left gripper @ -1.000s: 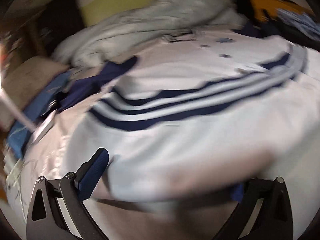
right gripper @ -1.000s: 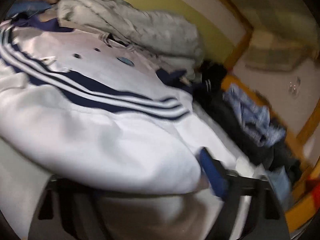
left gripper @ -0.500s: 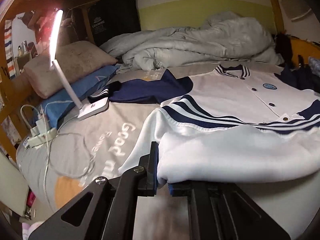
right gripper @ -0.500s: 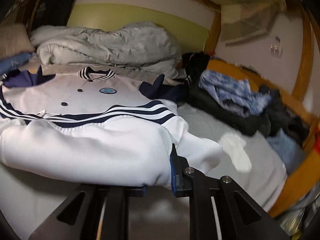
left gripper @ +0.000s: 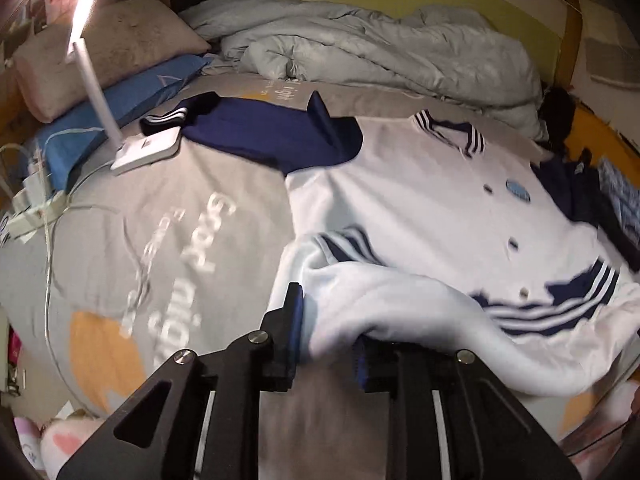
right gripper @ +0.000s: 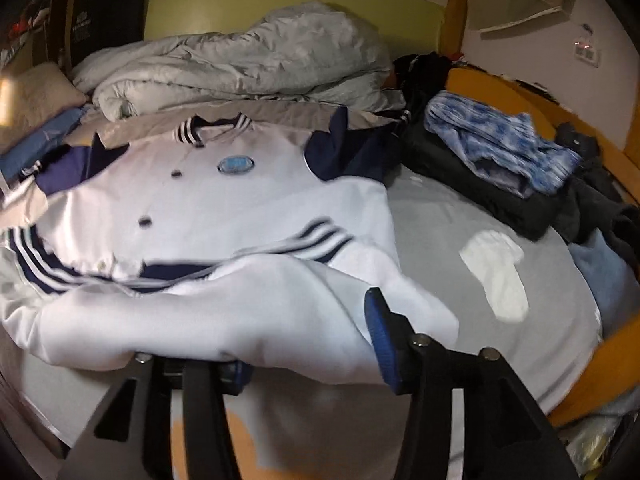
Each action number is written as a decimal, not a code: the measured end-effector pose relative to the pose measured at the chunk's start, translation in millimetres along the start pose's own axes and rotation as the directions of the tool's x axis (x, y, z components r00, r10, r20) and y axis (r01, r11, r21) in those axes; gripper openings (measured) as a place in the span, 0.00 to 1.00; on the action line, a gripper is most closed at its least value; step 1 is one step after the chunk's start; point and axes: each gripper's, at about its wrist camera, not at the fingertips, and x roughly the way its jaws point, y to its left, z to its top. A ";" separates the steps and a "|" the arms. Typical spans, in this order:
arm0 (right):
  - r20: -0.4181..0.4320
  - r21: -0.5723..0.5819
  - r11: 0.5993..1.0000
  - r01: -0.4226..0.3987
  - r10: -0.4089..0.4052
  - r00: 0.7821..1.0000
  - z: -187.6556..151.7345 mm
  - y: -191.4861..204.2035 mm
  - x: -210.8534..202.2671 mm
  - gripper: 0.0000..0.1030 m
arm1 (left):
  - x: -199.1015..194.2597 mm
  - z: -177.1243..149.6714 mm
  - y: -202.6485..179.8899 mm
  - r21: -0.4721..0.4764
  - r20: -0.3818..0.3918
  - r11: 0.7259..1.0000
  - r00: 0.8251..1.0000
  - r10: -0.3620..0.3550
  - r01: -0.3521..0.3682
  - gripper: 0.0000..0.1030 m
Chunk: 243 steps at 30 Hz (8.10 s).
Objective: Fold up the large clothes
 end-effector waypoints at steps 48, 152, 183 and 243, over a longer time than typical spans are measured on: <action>-0.044 0.356 0.919 -0.168 0.196 0.980 47.9 -90.1 164.2 0.21 | 142.0 60.8 -0.4 0.058 0.119 0.995 0.990 0.069 -0.076 0.07; 0.011 0.401 0.895 -0.197 0.210 0.978 113.8 -155.4 210.7 0.04 | 96.8 44.3 -158.3 0.276 0.221 0.957 0.963 -0.156 0.091 1.00; 0.011 0.132 0.911 -0.390 0.392 0.920 12.5 62.2 64.4 0.27 | 21.6 39.0 -118.0 0.195 0.352 0.973 0.917 -0.188 0.124 1.00; -0.063 0.541 0.833 -0.116 0.177 0.982 10.9 -124.8 92.9 0.07 | 40.2 28.6 -135.3 0.264 0.306 0.960 0.936 -0.174 0.093 1.00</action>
